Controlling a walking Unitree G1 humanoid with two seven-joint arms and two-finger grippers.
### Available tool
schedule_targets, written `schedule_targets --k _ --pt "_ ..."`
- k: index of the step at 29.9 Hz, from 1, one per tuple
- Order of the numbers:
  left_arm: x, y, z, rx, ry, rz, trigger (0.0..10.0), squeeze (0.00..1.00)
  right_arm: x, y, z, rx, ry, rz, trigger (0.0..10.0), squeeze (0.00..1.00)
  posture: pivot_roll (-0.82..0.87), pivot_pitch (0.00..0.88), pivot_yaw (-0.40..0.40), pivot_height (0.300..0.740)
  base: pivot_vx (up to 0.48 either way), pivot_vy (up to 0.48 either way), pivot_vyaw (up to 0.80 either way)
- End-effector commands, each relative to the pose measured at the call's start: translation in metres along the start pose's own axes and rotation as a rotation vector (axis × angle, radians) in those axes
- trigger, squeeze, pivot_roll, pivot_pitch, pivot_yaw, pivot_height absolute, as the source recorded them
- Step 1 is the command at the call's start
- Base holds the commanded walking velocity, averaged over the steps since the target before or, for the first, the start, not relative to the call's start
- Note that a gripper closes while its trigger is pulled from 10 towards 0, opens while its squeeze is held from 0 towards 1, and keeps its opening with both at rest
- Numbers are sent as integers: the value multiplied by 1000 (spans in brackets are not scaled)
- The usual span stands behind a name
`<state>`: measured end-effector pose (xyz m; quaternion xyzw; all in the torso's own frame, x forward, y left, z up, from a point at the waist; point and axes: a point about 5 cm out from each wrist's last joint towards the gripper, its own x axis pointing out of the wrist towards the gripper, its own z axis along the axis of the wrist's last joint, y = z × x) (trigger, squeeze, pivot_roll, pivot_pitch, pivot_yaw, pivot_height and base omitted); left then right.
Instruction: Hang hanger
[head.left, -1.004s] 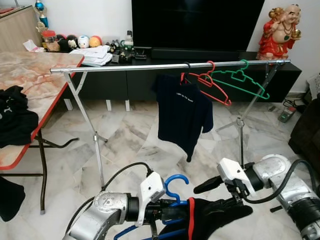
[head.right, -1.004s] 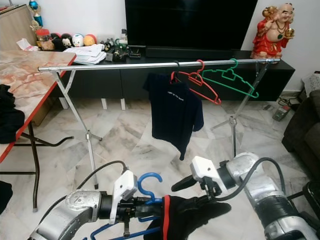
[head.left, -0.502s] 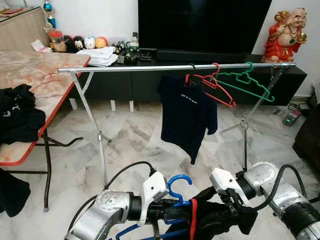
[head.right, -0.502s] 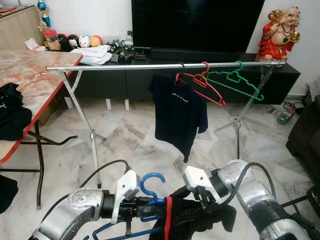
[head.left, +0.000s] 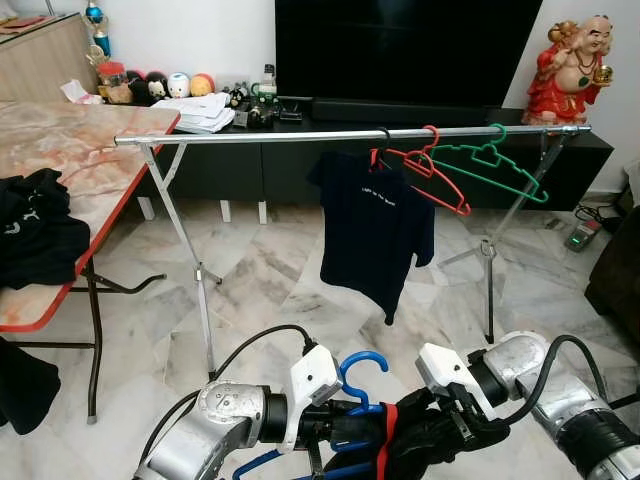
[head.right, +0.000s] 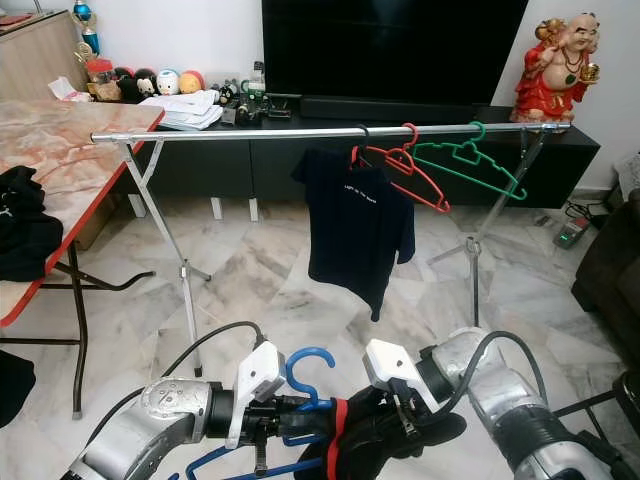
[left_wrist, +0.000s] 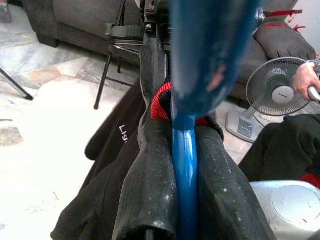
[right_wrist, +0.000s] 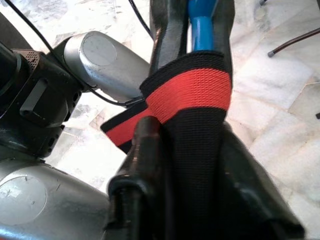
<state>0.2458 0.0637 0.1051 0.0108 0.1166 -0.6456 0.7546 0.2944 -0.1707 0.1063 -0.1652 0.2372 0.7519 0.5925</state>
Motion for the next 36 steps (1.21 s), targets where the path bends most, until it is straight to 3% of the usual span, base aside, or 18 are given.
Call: schedule_targets --k 1,27,36 --pt "-1 4 22 72 -55 8 10000 0 13 4 -5 12 10 60 0 0 89 44 -7 740 0 0 0" --pt "-3 16 30 156 6 67 10000 0 28 14 -20 22 111 151 0 0 99 59 -13 740 0 0 0" --pt "0 23 29 153 30 119 10000 0 23 13 -22 33 110 128 0 0 91 52 -19 740 0 0 0"
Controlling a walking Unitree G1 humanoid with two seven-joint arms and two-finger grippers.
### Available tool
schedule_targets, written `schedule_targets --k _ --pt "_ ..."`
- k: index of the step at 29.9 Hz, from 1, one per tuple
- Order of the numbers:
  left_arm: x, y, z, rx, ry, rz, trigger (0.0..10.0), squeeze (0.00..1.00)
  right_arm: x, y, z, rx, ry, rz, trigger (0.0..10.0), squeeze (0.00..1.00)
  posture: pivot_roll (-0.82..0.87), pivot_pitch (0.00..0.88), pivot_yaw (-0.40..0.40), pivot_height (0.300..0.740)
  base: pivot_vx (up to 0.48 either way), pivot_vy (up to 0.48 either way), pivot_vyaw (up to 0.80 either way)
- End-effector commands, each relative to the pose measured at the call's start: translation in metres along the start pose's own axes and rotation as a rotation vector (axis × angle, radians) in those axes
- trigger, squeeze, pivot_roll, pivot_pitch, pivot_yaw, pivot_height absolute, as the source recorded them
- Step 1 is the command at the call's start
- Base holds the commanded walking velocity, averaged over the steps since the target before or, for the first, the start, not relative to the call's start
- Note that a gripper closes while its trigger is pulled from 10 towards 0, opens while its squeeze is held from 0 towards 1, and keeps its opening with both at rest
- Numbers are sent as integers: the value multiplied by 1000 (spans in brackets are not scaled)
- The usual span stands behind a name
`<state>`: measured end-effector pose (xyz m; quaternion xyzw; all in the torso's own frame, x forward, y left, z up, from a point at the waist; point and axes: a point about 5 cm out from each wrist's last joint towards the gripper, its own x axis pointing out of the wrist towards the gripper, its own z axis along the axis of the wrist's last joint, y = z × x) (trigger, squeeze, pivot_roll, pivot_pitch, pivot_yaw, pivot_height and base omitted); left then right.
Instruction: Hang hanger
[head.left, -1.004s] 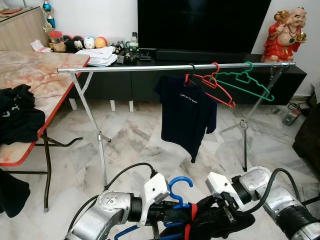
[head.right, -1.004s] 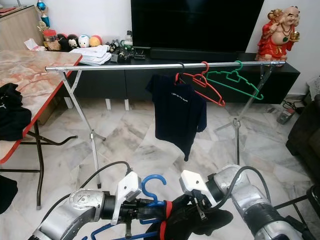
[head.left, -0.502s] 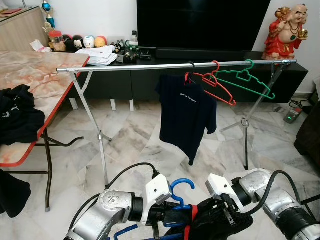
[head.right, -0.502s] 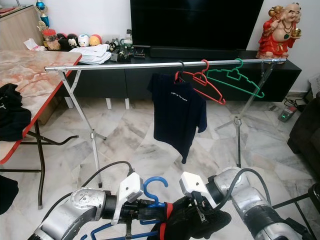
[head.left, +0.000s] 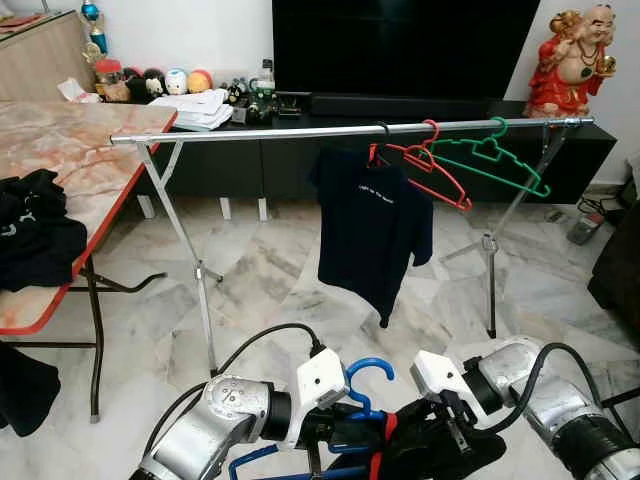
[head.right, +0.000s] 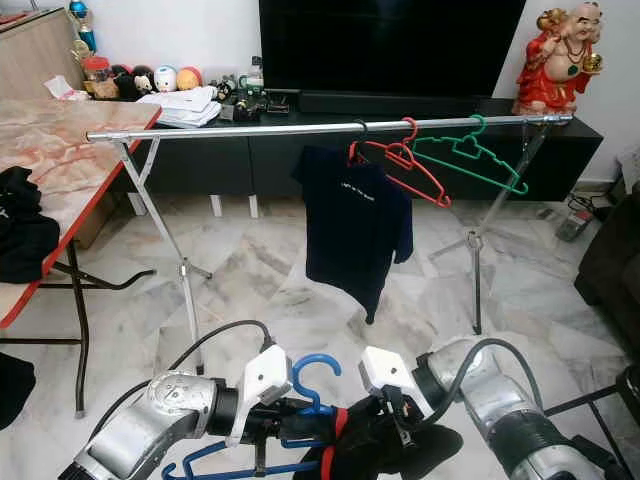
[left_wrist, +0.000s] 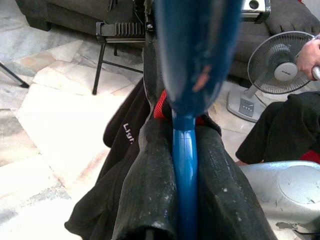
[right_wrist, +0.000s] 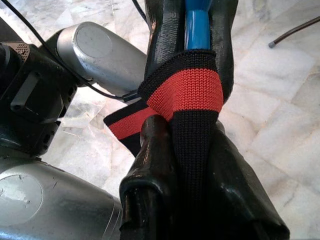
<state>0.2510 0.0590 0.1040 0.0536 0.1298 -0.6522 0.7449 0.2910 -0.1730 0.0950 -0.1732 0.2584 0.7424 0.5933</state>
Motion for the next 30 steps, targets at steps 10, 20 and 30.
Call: schedule_targets --k 10,20,30 --pt "-10 20 23 100 -8 118 10000 1000 17 11 -14 0 98 136 0 0 91 55 -18 740 0 0 0" --pt "-23 20 22 118 46 70 10000 1000 14 13 -25 19 148 122 0 0 93 55 -14 740 0 0 0" --pt "-30 12 19 108 80 7 10000 1000 19 11 -33 23 160 39 0 0 94 56 -16 740 0 0 0"
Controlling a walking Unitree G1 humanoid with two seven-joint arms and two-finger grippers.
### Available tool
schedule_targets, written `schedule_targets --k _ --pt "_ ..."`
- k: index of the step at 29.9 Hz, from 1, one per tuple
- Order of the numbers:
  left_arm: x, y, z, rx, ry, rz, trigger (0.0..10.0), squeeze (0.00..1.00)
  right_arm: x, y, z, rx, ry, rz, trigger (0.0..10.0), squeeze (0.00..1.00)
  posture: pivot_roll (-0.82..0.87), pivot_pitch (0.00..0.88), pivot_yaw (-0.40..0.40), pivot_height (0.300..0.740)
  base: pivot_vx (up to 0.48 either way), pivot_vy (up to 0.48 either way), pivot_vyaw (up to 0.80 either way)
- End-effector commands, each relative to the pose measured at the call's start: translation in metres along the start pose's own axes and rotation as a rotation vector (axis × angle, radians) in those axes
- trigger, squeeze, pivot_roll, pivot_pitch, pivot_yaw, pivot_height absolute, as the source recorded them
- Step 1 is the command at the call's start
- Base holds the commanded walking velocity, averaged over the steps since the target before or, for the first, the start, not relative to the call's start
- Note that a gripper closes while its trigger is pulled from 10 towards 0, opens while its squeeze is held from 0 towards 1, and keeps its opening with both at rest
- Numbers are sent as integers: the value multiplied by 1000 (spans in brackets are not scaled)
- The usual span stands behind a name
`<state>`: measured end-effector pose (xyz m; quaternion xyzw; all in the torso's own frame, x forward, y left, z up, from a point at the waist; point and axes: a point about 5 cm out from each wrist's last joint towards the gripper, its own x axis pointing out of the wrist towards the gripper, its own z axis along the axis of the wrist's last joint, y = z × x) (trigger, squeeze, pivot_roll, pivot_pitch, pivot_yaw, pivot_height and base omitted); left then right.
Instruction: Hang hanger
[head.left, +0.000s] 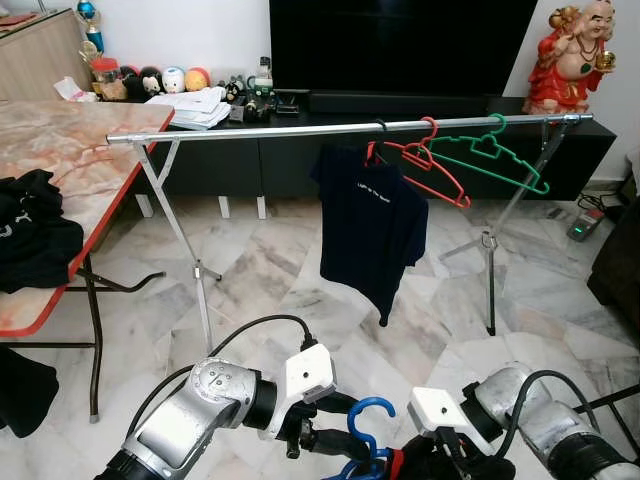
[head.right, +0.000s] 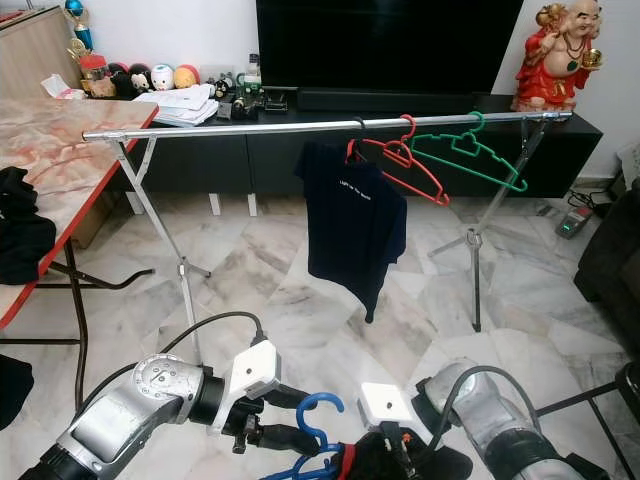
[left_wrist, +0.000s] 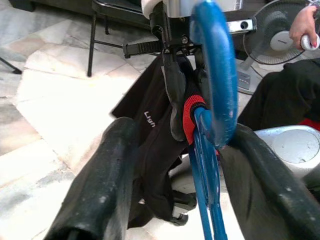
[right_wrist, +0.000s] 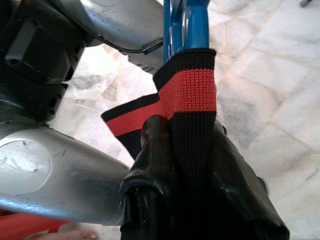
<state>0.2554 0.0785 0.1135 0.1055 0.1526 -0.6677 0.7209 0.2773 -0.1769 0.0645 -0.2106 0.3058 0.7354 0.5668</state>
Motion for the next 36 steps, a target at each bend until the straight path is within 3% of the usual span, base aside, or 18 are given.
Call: schedule_targets --k 1,3,4,5,6,7,8,10,14,17,18,22,25,27,34,36 --pt "-13 8 12 55 -18 77 10000 1000 0 0 -5 6 27 -22 0 0 92 55 -16 740 0 0 0" --pt "-19 13 10 76 -11 138 10000 1000 -3 -4 -5 15 17 -84 0 0 91 55 -18 740 0 0 0" --pt "-25 23 9 87 -21 258 10000 1000 -10 -11 -5 33 -8 -188 0 0 90 56 -19 740 0 0 0" --pt "-25 23 9 87 -21 258 10000 1000 -10 -11 -5 33 -8 -188 0 0 90 56 -19 740 0 0 0" --pt "-30 29 7 90 -21 328 10000 808 -14 -14 -4 39 -28 -243 0 0 86 58 -23 740 0 0 0" --pt "-38 36 4 101 -29 452 10000 0 -22 -22 -1 77 -88 -380 0 0 88 59 -19 740 0 0 0" --pt "-38 36 4 101 -29 452 10000 0 -22 -22 -1 77 -88 -380 0 0 88 59 -19 740 0 0 0" --pt "-48 45 -6 70 -28 621 10000 0 -28 -29 3 106 -176 -514 0 0 87 63 -18 740 0 0 0" --pt "-51 43 -19 7 -54 728 10000 0 -28 -32 5 101 -176 -614 0 0 78 64 -14 740 0 0 0" --pt "-54 41 -27 -4 -65 813 10000 0 -27 -32 11 90 -216 -618 0 0 69 66 -13 740 0 0 0" --pt "-56 40 -34 -18 -76 884 10000 0 -28 -32 13 68 -207 -628 0 0 66 66 -14 740 0 0 0" --pt "-59 40 -45 -75 -120 982 10000 0 -35 -38 16 51 -157 -695 0 0 61 60 -18 740 0 0 0" --pt "-57 37 -51 -89 -117 984 10000 0 -41 -42 21 41 -154 -724 0 0 67 57 -20 740 0 0 0" --pt "-51 33 -59 -45 -41 952 10000 0 -46 -47 32 14 -159 -751 0 0 60 51 -22 740 0 0 0" --pt "-50 33 -70 -99 -72 1005 10000 0 -56 -56 49 -19 -154 -830 0 0 62 48 -25 740 0 0 0" --pt "-46 29 -75 -66 -18 965 10000 0 -57 -56 56 -36 -162 -832 0 0 63 46 -26 740 0 0 0"
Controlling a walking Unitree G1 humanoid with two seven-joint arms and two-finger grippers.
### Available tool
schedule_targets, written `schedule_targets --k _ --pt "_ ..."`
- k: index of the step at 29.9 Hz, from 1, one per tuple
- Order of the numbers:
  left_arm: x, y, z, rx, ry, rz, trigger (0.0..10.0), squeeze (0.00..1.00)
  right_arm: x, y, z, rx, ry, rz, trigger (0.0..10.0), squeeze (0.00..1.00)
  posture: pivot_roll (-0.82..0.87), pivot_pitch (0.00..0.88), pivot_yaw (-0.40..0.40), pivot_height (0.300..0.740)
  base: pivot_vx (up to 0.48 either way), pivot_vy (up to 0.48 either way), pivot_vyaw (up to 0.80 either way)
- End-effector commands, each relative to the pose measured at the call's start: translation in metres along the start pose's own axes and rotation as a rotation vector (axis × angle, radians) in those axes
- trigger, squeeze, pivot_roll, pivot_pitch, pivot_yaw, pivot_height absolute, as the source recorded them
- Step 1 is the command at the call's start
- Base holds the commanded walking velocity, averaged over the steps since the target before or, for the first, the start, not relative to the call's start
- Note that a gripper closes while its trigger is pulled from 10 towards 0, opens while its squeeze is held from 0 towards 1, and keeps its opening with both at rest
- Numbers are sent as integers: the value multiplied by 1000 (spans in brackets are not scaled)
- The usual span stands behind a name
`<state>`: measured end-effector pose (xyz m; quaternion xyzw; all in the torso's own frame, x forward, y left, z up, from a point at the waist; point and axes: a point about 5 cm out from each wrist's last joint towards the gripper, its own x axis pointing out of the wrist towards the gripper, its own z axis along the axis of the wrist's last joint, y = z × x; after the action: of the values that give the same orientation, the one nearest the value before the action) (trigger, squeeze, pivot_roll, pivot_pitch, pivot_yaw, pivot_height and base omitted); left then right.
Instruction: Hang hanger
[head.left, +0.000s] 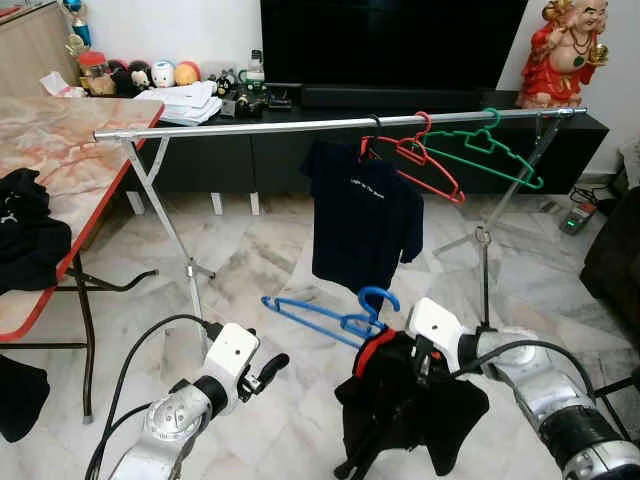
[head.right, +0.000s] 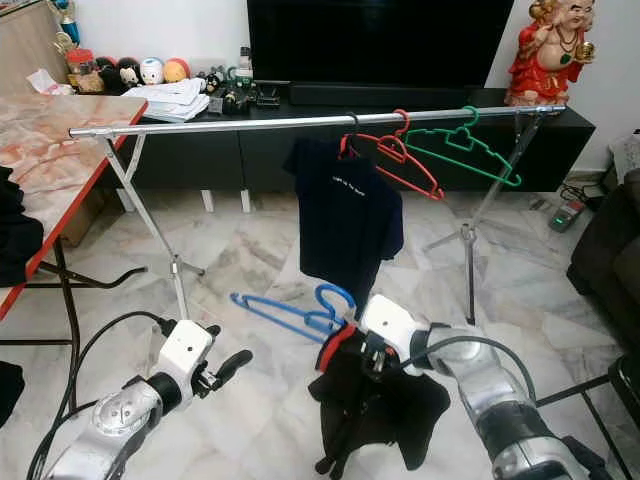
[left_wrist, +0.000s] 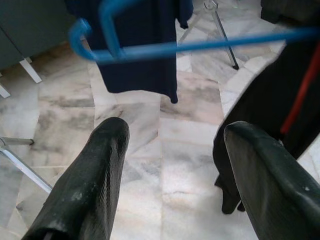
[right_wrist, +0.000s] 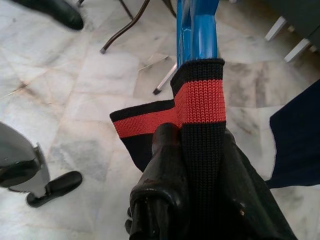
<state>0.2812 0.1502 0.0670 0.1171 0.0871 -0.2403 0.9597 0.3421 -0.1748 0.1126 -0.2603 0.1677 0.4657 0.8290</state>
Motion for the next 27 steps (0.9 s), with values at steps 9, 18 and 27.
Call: schedule_targets --k 9,18,27 --pt "11 -13 -22 252 95 -26 10000 0 -6 -14 45 -93 -97 -63 0 0 42 30 -27 740 0 0 0" --pt "25 -19 -30 301 99 16 10000 0 -10 1 72 -117 -189 -32 0 0 20 25 -25 740 0 0 0" --pt "34 -23 -34 325 100 42 10000 0 -7 23 90 -97 -237 5 0 0 14 35 -35 740 0 0 0"
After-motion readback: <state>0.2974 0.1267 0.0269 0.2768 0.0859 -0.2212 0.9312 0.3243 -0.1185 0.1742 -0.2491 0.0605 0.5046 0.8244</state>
